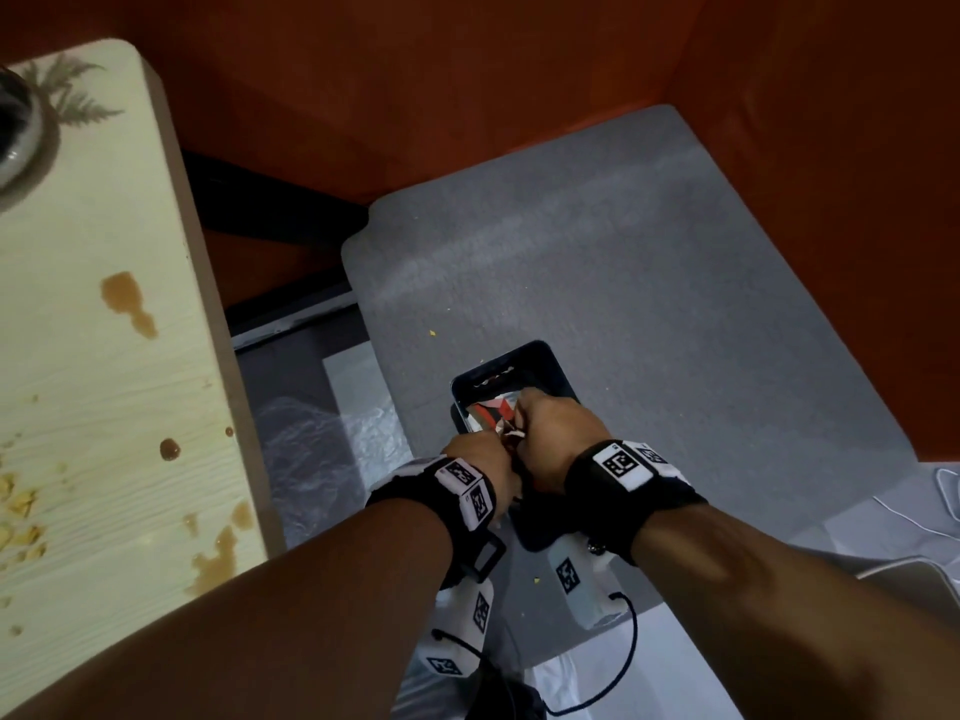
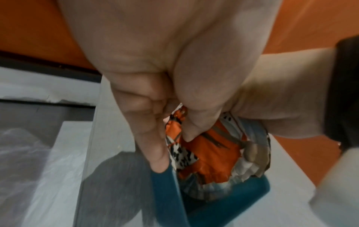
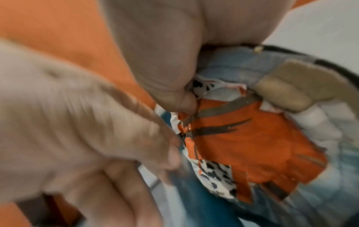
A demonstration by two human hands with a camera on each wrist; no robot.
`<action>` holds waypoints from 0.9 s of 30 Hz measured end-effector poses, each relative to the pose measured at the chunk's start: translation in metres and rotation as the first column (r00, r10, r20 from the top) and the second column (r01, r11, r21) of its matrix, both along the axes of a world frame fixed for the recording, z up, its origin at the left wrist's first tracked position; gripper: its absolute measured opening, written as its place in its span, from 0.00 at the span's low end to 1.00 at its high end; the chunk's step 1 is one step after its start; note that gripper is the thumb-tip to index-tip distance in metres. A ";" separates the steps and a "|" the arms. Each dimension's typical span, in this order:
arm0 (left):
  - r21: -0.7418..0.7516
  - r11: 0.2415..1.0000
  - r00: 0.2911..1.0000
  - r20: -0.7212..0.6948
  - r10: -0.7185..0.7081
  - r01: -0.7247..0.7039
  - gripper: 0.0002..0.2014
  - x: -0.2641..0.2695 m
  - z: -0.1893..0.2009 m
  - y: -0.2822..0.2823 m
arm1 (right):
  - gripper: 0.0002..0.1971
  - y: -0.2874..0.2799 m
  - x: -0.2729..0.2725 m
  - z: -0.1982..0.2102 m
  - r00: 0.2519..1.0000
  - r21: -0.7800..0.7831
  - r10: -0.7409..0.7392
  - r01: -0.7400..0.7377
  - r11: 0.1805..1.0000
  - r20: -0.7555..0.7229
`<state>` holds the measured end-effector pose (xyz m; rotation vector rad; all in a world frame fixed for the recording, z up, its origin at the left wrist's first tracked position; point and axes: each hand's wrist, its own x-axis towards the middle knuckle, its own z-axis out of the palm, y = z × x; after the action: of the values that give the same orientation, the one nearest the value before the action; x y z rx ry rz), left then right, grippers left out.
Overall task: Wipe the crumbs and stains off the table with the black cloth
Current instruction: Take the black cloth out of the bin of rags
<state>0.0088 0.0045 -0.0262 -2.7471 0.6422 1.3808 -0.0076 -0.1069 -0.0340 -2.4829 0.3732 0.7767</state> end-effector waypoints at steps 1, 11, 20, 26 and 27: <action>-0.012 1.000 1.000 0.004 -0.009 0.009 0.14 0.002 0.005 0.001 | 0.09 -0.003 0.000 0.006 0.999 0.017 -0.019 0.019 1.000 0.039; -0.282 0.940 0.981 -0.012 0.195 -0.191 0.11 0.027 0.123 0.003 | 0.06 -0.020 0.012 0.139 0.943 0.187 -0.169 0.118 0.975 0.286; -0.659 0.523 0.830 -0.314 0.461 -0.540 0.09 0.042 0.210 0.060 | 0.03 0.013 0.030 0.254 0.879 0.477 -0.302 0.100 0.873 0.369; -0.761 0.357 0.772 -0.283 0.569 -0.542 0.06 0.056 0.243 0.129 | 0.22 0.064 0.042 0.276 0.972 0.892 -0.229 0.062 0.449 0.047; -0.766 0.358 0.757 -0.246 0.605 -0.535 0.07 0.058 0.244 0.144 | 0.22 0.077 0.046 0.275 0.975 0.877 -0.212 0.043 0.479 0.068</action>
<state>0.0673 0.1488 0.2174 -4.0911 0.3182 1.1952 0.0382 -0.0297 0.2412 -1.4805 0.0442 0.4852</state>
